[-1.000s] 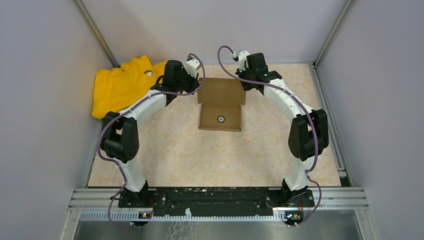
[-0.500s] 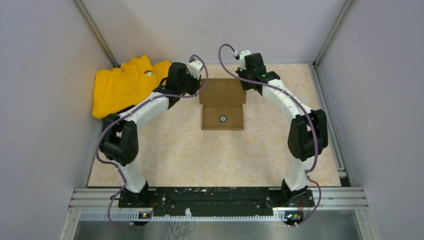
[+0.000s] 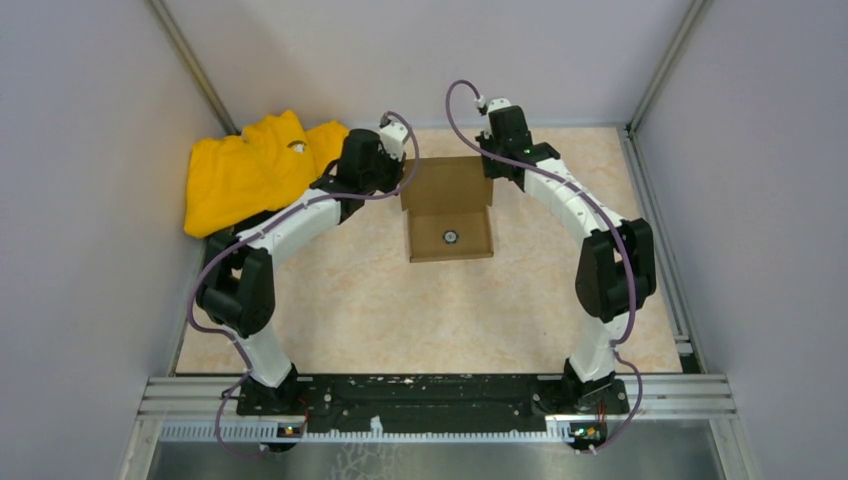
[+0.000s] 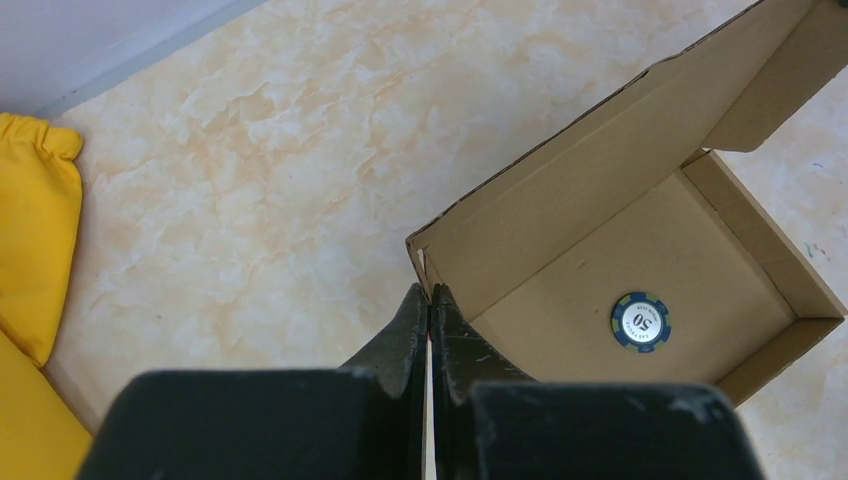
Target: Fold the paper box
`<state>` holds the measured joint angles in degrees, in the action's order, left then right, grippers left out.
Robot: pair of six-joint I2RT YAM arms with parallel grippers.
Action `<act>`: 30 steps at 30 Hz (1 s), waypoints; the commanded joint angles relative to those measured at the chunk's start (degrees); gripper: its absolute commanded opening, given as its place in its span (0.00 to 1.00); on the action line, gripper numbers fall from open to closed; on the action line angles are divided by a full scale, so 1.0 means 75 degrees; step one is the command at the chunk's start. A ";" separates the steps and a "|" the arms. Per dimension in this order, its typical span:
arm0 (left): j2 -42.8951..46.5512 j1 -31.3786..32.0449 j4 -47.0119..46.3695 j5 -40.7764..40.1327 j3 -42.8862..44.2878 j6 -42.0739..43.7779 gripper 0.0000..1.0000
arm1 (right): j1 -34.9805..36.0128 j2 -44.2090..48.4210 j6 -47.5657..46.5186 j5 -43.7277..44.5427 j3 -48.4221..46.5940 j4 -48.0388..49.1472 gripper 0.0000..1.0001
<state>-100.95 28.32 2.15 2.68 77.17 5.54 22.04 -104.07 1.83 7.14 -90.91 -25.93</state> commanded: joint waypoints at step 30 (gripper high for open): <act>0.0564 0.1183 -0.0340 -0.1711 -0.0059 -0.1456 0.00 | 0.0307 0.1203 0.2355 0.0652 0.1183 0.1304 0.00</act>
<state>-99.37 35.00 3.01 -10.22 77.19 -3.49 22.46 -99.39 16.34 13.91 -82.85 -21.17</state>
